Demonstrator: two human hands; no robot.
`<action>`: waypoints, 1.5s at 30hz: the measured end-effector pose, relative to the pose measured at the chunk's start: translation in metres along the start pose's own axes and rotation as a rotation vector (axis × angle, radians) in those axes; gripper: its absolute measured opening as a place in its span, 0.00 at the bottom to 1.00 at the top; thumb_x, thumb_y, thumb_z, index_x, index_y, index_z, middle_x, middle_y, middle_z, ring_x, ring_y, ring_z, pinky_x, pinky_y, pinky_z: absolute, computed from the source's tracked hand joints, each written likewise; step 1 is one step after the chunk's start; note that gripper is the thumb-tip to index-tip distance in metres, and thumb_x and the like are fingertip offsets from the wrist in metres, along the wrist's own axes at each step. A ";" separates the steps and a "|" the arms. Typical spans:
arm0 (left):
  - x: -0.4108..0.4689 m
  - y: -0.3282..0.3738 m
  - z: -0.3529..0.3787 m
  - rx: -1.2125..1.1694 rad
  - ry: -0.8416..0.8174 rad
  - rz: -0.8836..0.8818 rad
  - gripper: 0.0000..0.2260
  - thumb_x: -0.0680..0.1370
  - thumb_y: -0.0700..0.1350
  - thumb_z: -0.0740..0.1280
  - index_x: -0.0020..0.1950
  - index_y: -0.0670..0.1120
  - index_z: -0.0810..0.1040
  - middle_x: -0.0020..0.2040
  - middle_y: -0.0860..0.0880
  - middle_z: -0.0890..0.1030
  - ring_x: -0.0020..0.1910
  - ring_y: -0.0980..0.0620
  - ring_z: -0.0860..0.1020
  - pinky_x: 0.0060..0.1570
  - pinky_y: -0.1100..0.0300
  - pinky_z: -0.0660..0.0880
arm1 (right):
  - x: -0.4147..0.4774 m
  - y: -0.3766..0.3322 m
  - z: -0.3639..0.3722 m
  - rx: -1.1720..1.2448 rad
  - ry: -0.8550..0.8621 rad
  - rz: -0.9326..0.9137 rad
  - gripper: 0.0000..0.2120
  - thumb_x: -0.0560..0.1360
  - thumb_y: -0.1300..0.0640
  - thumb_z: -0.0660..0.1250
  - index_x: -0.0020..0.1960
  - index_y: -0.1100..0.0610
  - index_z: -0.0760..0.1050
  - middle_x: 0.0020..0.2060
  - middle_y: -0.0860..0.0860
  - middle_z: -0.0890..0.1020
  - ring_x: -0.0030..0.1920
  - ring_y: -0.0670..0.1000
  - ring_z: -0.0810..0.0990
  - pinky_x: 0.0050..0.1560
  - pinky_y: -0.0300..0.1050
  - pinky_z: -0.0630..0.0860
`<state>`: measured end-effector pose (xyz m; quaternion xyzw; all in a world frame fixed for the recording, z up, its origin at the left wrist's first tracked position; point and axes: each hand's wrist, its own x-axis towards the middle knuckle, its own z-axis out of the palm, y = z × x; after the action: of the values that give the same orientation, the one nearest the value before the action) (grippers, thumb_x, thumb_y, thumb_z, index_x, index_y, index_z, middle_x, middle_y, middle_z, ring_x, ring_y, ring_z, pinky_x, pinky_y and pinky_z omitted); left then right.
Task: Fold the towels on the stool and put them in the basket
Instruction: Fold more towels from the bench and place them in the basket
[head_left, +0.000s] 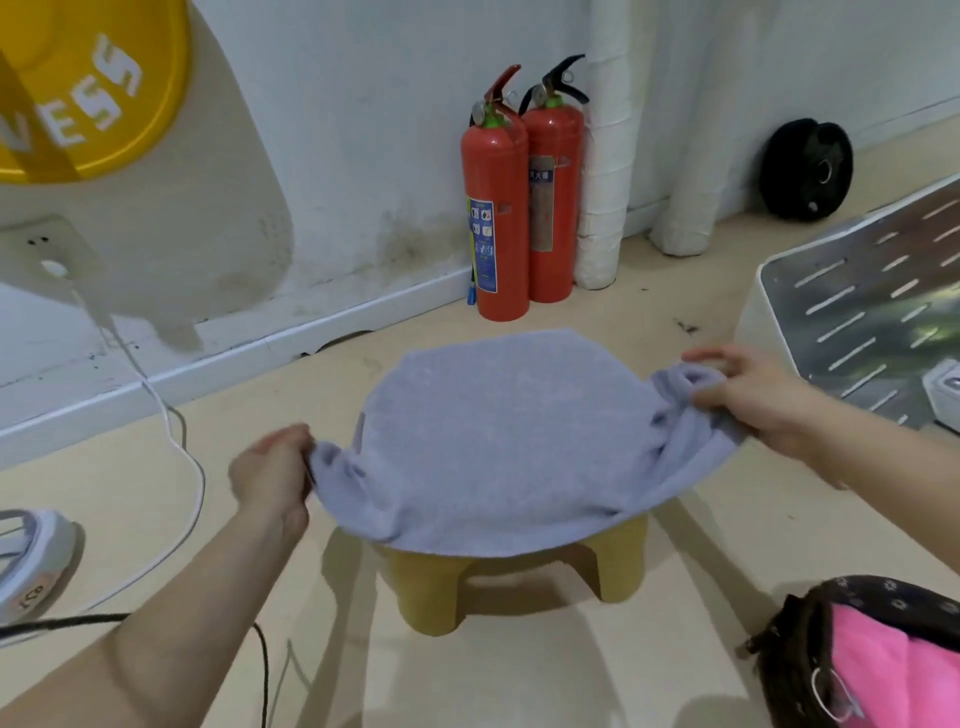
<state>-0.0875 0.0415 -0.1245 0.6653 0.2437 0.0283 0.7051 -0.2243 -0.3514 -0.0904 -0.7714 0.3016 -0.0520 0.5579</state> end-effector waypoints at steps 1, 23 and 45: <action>0.001 0.021 0.006 -0.063 -0.008 0.092 0.05 0.69 0.33 0.66 0.42 0.38 0.80 0.36 0.44 0.77 0.38 0.48 0.72 0.32 0.59 0.68 | -0.001 -0.020 0.003 -0.110 0.097 -0.152 0.20 0.71 0.69 0.68 0.59 0.53 0.75 0.43 0.58 0.78 0.39 0.54 0.75 0.39 0.40 0.73; -0.090 0.044 0.105 0.362 -0.494 0.384 0.04 0.74 0.46 0.68 0.42 0.46 0.79 0.34 0.50 0.78 0.33 0.53 0.74 0.38 0.58 0.73 | -0.026 -0.070 0.086 0.086 0.184 -0.253 0.11 0.73 0.61 0.60 0.31 0.56 0.67 0.27 0.50 0.67 0.33 0.51 0.65 0.32 0.44 0.63; -0.105 0.083 0.103 0.432 -0.737 0.766 0.08 0.75 0.42 0.71 0.40 0.55 0.83 0.37 0.56 0.79 0.33 0.65 0.74 0.36 0.73 0.68 | -0.033 -0.093 0.081 -0.109 -0.174 -0.721 0.09 0.77 0.58 0.65 0.53 0.55 0.83 0.47 0.53 0.86 0.51 0.48 0.83 0.54 0.54 0.78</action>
<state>-0.1172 -0.0824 -0.0139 0.8009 -0.2764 -0.0027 0.5312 -0.1795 -0.2493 -0.0295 -0.8581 -0.0354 -0.1632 0.4856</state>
